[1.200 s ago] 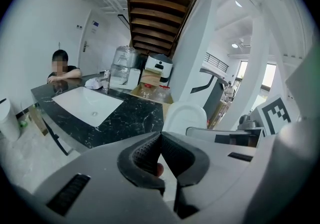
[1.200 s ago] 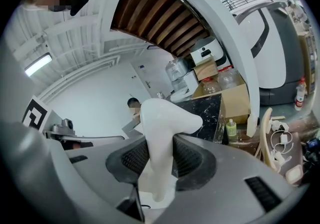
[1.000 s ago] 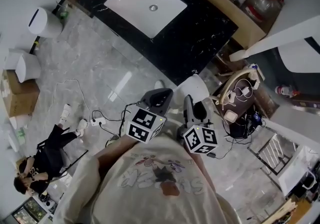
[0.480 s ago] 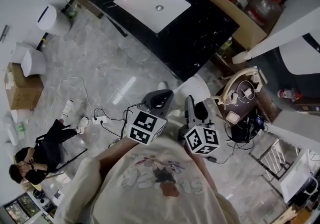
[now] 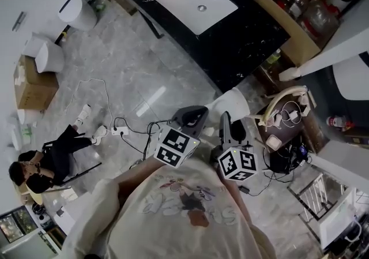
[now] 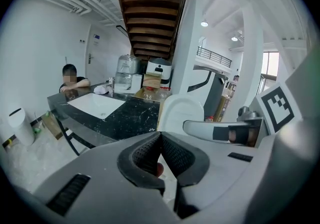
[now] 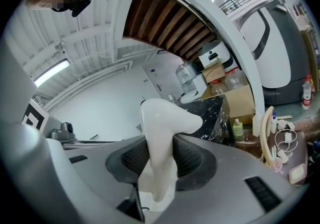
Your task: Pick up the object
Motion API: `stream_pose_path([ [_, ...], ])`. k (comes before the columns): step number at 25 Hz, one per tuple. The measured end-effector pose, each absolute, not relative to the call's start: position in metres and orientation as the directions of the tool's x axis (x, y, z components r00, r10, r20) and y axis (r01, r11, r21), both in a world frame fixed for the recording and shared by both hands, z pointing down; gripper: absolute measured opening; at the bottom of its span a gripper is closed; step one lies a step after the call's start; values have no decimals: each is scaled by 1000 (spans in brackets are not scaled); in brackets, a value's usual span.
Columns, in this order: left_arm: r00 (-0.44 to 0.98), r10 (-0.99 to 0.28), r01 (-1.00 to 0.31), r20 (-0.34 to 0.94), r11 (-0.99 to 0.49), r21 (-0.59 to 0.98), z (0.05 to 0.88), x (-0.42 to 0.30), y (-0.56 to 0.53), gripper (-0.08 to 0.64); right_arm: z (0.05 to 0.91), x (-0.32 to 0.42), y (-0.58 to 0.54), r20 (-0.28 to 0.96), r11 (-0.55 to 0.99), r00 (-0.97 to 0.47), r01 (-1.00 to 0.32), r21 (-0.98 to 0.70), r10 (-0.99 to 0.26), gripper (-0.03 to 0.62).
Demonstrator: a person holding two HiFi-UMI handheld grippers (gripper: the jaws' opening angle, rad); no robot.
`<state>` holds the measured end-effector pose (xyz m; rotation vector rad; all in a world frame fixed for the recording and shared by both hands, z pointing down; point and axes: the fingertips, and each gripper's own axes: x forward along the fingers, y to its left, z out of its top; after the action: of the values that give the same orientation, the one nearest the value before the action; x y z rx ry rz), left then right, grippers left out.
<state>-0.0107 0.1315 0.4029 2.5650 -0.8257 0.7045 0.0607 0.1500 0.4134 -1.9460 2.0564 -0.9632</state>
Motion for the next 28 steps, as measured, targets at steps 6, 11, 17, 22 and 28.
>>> stream_pose_path([
  [6,699,-457,-636,550,-749,186,397,-19,127,8,420,55,149,327,-51,-160,-832,-552,-931,146],
  [11,701,-445,-630,558,-753,191,400,-18,127,8,419,51,147,322,-34,-174,-835,-549,-931,146],
  [17,703,-445,-627,555,-756,188,399,-13,133,8,416,57,152,318,-37,-164,-840,-541,-934,146],
  [22,710,-439,-617,551,-765,186,398,-9,142,8,417,58,159,322,-32,-170,-842,-538,-931,146],
  [28,714,-438,-612,546,-769,183,396,-7,147,8,417,59,166,326,-38,-165,-843,-536,-931,146],
])
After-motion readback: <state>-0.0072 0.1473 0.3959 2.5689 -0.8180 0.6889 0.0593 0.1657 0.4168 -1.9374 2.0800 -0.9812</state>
